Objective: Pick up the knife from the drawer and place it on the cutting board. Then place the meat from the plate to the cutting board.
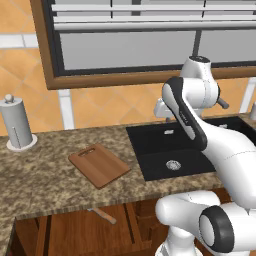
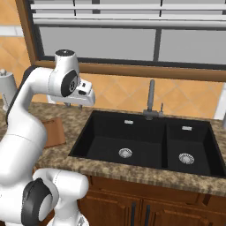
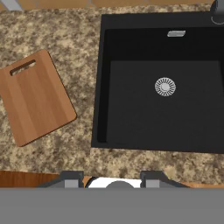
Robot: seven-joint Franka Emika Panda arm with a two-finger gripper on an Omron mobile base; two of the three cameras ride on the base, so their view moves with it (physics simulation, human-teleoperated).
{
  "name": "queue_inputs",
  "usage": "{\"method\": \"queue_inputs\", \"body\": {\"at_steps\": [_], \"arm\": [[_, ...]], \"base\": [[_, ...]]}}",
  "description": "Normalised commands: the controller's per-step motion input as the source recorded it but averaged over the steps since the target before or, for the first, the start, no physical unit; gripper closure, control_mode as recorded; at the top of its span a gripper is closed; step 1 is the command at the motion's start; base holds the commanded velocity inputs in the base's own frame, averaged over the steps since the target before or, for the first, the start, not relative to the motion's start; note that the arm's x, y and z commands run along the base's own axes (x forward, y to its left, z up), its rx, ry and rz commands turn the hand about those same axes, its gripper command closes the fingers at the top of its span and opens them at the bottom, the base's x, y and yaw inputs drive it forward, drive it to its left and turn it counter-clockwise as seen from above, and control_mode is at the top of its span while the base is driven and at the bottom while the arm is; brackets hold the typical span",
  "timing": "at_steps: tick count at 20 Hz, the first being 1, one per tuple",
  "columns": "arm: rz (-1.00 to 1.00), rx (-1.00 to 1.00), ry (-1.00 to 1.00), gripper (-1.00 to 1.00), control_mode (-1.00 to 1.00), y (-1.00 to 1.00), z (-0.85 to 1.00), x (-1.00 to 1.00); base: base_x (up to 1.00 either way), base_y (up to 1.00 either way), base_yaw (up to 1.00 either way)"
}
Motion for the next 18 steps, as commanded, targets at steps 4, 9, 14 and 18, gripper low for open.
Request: {"method": "queue_inputs", "body": {"at_steps": [4, 9, 14, 18], "arm": [[0.0, 0.0, 0.0, -1.0, 1.0, 0.0, 0.0, 0.0], [0.0, 0.0, 0.0, -1.0, 1.0, 0.0, 0.0, 0.0], [0.0, 0.0, 0.0, -1.0, 1.0, 0.0, 0.0, 0.0], [0.0, 0.0, 0.0, -1.0, 1.0, 0.0, 0.0, 0.0]], "base": [[0.0, 0.0, 0.0], [0.0, 0.0, 0.0], [-0.05, 0.0, 0.0], [-0.63, -0.04, 0.2]]}}
